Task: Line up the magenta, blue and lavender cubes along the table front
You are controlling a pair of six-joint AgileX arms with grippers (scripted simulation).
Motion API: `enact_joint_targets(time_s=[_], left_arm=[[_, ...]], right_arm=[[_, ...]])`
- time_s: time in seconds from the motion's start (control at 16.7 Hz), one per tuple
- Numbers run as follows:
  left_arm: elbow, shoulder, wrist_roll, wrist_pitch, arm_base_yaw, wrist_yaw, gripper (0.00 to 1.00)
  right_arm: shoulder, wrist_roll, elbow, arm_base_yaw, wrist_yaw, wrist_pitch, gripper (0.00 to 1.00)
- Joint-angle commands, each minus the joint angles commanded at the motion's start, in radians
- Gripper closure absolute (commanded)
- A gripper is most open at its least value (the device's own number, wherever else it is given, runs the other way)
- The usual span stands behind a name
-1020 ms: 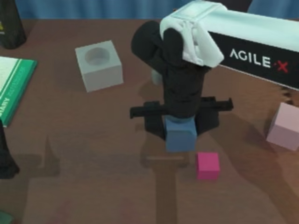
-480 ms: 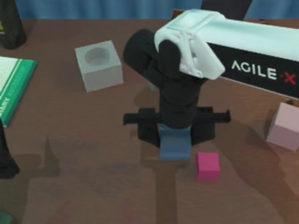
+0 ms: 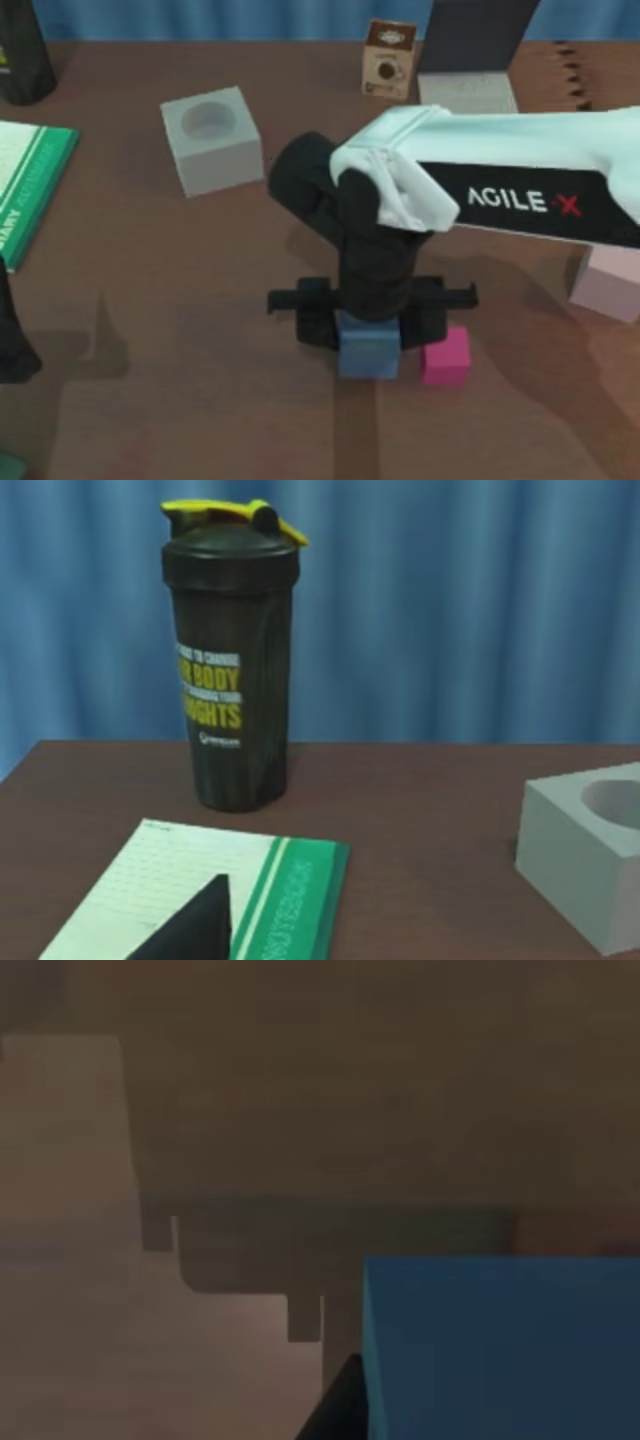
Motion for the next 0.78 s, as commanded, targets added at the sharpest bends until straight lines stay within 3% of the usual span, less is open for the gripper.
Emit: enact_joint_targets(time_s=[0.24, 0.78], left_arm=[[0.0, 0.0, 0.0, 0.0, 0.0, 0.0, 0.0], [0.0, 0.0, 0.0, 0.0, 0.0, 0.0, 0.0]], right_arm=[[0.003, 0.001, -0.006, 0.0, 0.0, 0.006, 1.0], [0.003, 0.001, -0.006, 0.0, 0.0, 0.006, 0.32]])
